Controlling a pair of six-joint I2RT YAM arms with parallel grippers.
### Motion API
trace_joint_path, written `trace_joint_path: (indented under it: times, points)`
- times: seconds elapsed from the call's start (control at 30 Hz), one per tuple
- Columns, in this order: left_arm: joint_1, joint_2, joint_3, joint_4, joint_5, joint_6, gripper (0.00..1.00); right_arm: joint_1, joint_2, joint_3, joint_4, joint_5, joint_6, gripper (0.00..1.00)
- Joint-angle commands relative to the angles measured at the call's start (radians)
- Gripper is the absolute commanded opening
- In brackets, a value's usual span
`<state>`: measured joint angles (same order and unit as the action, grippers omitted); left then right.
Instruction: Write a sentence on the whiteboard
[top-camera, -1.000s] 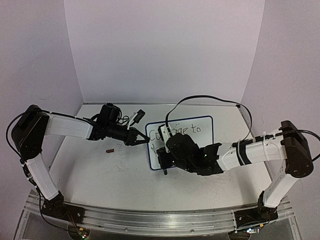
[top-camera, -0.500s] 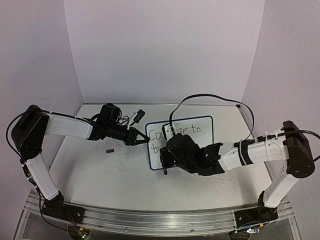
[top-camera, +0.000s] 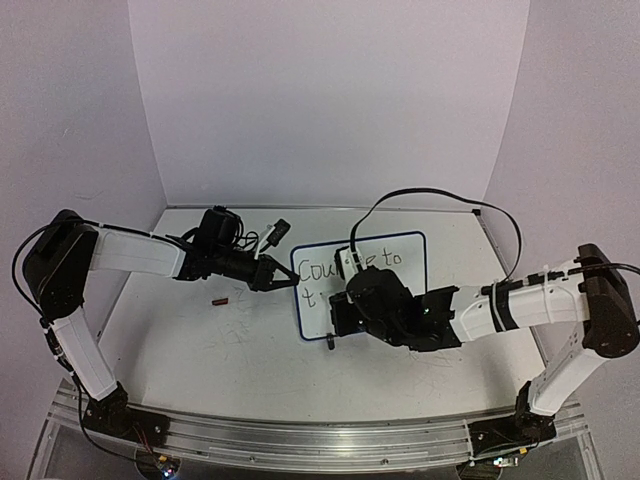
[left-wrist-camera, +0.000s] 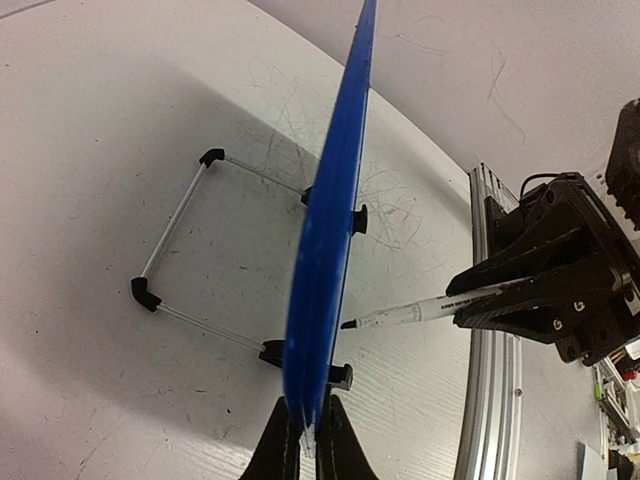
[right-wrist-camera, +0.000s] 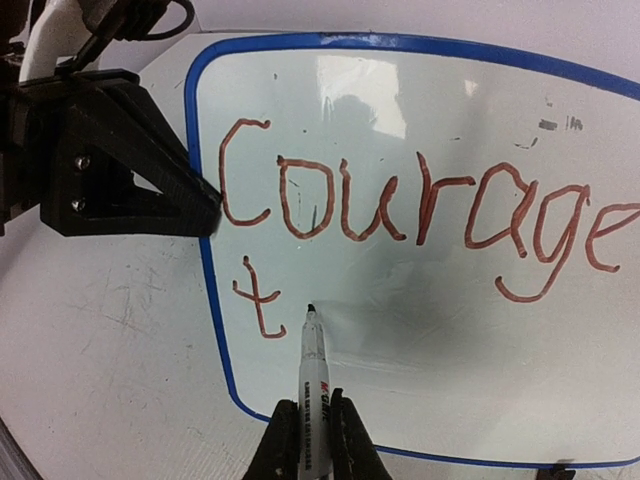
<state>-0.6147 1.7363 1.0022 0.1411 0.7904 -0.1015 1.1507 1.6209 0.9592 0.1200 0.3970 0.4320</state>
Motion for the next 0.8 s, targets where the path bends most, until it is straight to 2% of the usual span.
trace_joint_path:
  times: [0.0, 0.4, 0.77]
  points:
    - [-0.017, -0.007, 0.021, -0.073, -0.001, 0.037, 0.00, 0.000, 0.018, 0.038, 0.037, -0.014, -0.030, 0.00]
    - [-0.018, -0.005, 0.021, -0.075, -0.002, 0.039, 0.00, 0.000, 0.044, 0.064, 0.044, 0.003, -0.044, 0.00]
    - [-0.017, -0.002, 0.024, -0.076, 0.002, 0.039, 0.00, -0.002, 0.033, 0.038, -0.018, 0.037, 0.014, 0.00]
